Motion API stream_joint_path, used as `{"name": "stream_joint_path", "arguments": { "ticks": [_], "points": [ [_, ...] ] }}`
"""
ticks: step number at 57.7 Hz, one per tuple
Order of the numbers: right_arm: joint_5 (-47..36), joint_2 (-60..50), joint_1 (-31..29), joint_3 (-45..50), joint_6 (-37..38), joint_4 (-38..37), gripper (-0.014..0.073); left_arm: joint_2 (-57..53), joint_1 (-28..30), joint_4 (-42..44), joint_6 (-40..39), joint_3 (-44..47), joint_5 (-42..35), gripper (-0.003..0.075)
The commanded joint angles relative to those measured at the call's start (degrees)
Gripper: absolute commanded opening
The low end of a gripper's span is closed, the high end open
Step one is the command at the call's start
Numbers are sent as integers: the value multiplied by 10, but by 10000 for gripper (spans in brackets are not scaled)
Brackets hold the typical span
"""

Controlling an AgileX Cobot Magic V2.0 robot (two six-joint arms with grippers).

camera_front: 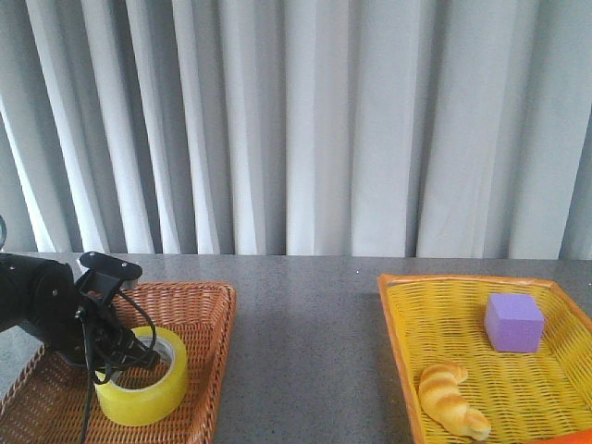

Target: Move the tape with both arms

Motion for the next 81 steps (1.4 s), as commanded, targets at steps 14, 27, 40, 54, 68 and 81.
{"name": "stream_joint_path", "arguments": {
  "ticks": [14,27,40,54,68,81],
  "points": [
    [-35,-2,-4,-15,-1,2,381,-90,0,-6,-7,-15,-3,487],
    [-35,-2,-4,-15,-1,2,381,-200,0,-6,-7,-14,41,487],
    [-35,-2,-4,-15,-1,2,381,-346,0,-7,-7,58,59,487],
    [-35,-2,-4,-15,-1,2,381,-529,0,-8,-7,242,11,487],
    [-35,-2,-4,-15,-1,3,381,-691,0,-38,-7,382,0,487],
    [-35,-2,-4,-15,-1,3,381,-785,0,-36,-6,478,-6,487]
  ]
}}
